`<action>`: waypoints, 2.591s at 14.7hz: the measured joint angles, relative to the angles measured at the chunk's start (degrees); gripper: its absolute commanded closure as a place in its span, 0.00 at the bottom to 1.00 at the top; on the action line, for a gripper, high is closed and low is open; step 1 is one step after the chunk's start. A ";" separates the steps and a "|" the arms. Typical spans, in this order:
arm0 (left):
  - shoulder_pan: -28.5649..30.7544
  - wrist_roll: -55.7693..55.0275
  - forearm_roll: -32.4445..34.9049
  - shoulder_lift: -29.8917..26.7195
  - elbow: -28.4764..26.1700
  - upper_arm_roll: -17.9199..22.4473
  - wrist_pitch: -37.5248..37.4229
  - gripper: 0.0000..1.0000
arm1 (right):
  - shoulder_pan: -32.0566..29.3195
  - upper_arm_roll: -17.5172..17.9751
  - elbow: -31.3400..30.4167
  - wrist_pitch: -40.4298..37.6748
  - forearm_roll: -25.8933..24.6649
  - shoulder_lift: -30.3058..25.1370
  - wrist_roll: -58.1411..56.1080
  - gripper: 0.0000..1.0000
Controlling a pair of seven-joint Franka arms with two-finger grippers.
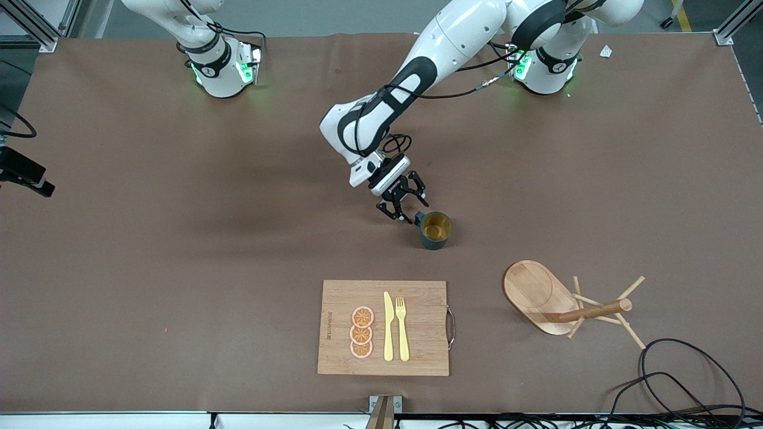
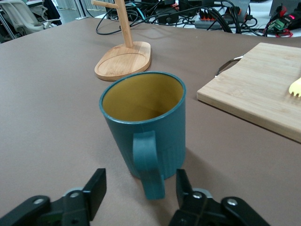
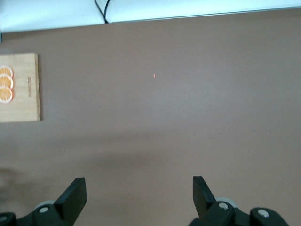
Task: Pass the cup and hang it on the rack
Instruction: 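Lower the left gripper onto the teal mug handle, then close the left gripper on the mug handle and lift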
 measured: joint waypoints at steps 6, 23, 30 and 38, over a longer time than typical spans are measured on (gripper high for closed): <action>0.01 -1.27 1.17 0.71 0.32 0.47 1.81 0.45 | 0.33 -0.05 -0.03 -0.96 0.00 0.00 -1.54 0.00; 0.10 -2.12 1.19 1.43 0.81 1.85 2.82 0.97 | -1.25 2.00 -0.04 -0.76 0.02 0.00 -1.25 0.00; 4.29 -0.35 -4.50 -1.38 6.52 1.36 8.25 1.00 | 1.65 -1.08 -0.05 -0.76 0.02 0.00 -1.20 0.00; 13.93 5.37 -21.82 -11.37 7.83 1.08 18.44 1.00 | 1.71 -1.29 -0.05 -0.76 0.02 0.00 -1.20 0.00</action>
